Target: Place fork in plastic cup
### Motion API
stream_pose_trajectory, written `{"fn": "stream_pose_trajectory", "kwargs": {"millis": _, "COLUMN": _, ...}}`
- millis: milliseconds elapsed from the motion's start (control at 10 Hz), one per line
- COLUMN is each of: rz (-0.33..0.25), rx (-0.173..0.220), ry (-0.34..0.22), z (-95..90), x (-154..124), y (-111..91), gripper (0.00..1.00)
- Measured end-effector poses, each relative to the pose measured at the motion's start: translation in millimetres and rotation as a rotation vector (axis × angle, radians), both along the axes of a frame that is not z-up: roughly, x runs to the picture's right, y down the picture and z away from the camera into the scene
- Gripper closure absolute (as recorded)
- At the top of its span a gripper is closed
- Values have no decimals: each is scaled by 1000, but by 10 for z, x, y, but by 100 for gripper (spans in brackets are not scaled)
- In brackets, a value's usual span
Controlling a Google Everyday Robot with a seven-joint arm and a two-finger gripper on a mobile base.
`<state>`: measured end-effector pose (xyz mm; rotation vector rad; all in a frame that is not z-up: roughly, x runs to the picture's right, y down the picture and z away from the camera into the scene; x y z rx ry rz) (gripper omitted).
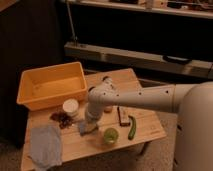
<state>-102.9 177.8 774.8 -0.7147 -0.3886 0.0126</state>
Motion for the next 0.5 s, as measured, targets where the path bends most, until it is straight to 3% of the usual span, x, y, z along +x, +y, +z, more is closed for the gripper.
{"fn": "stream_pose_trajectory", "kwargs": {"millis": 500, "rz": 57, "rx": -19, "ry": 56, "z": 640, "x": 45, "y": -295, "gripper": 54}}
